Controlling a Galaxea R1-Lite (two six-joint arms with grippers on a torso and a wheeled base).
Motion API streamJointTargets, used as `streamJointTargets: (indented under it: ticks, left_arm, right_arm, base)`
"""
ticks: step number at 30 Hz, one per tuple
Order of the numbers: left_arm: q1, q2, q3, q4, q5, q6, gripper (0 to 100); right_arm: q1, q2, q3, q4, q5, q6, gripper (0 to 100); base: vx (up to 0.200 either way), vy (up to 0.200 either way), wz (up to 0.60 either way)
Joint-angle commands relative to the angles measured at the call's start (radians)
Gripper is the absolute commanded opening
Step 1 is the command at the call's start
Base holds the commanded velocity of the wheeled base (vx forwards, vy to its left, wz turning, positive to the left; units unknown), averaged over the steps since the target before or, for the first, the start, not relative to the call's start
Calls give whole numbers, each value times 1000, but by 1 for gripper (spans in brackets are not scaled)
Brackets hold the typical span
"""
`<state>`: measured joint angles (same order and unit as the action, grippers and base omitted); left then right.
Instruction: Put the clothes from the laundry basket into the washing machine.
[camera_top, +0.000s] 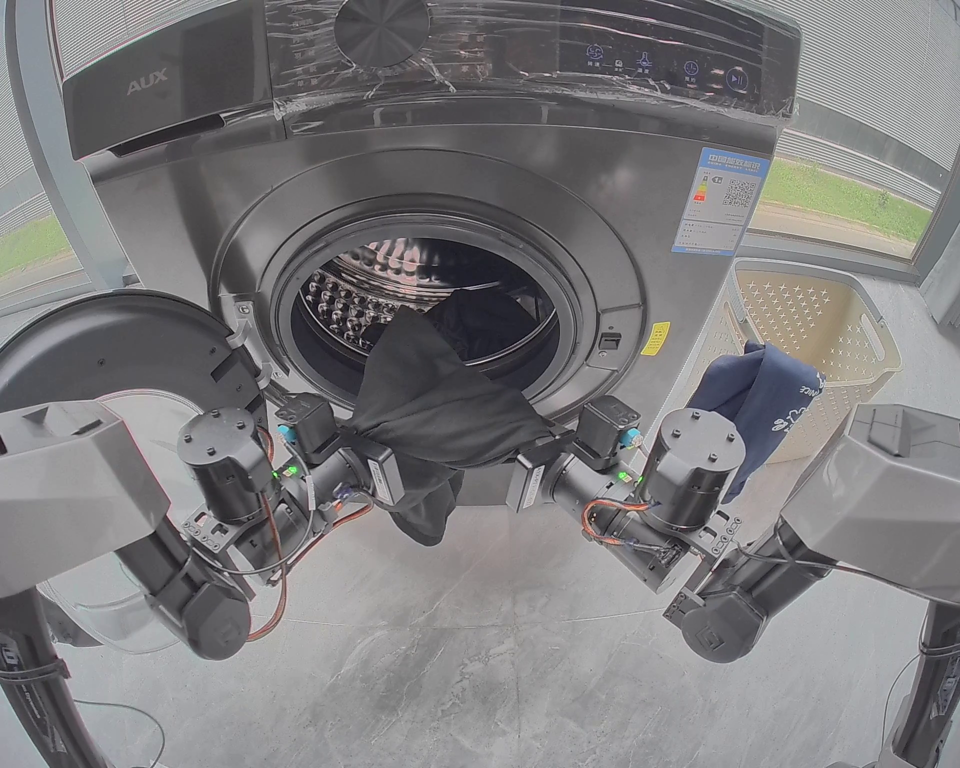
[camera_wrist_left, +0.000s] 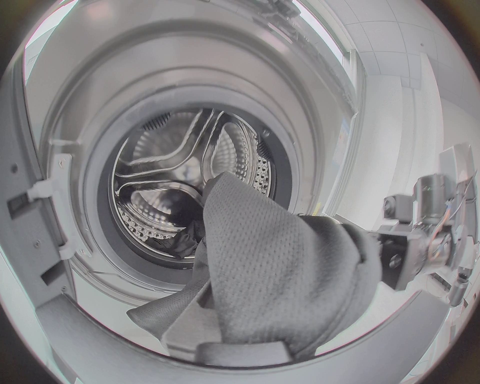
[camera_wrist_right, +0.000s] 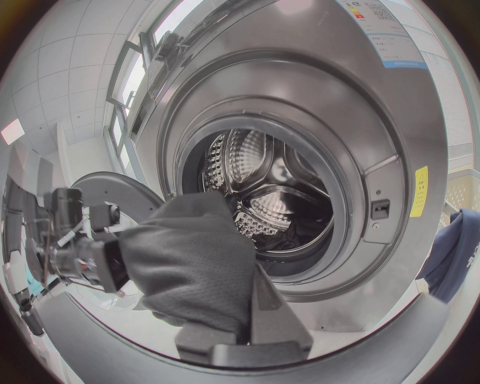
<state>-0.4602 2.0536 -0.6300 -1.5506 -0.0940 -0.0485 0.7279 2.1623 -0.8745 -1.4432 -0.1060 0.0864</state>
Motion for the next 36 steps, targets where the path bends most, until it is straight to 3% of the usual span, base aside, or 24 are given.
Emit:
streamJointTargets:
  ticks: [1, 9, 10, 13, 16, 18, 20, 24, 30, 34, 36]
  left_arm:
    - [-14, -138, 76, -2, 0, -5, 0]
    - [-14, -138, 78, -2, 7, -2, 0]
    - [-14, -138, 78, -2, 8, -2, 0]
    - [-11, -142, 81, -2, 20, -8, 0]
    - [-11, -136, 76, -2, 68, -11, 0]
    - [-11, -136, 82, -2, 74, -13, 0]
    - [-12, -139, 101, -2, 76, -10, 0]
    - [-12, -147, 145, -2, 76, -8, 0]
    - [-21, -176, 217, -3, 79, 4, 0]
    - [-64, -214, 286, -3, 102, -7, 0]
    - [-74, -227, 335, -3, 119, -7, 0]
  right_arm:
    - [13, 51, -12, -11, -1, 0, 0]
    - [24, 47, -8, -26, -1, 0, 0]
    - [27, 40, -1, -26, 0, 0, 100]
    - [42, 24, 49, -22, -1, -4, 100]
    - [64, -27, 160, -14, 15, -16, 100]
    - [73, -45, 200, -14, 25, -23, 100]
    - [99, -78, 278, -26, 71, -42, 100]
    - [113, -141, 373, -28, 89, -42, 100]
    - [82, -223, 477, -48, 92, -34, 100]
    - [38, -249, 520, -63, 91, -33, 100]
    - [-39, -254, 531, -66, 91, -28, 100]
  base:
    - [0, 0, 0]
    - [0, 0, 0]
    - [0, 0, 0]
    - [0, 0, 0]
    - [0, 0, 0]
    - [0, 0, 0]
    - [0, 0, 0]
    - [0, 0, 0]
    - [0, 0, 0]
    - [0, 0, 0]
    - [0, 0, 0]
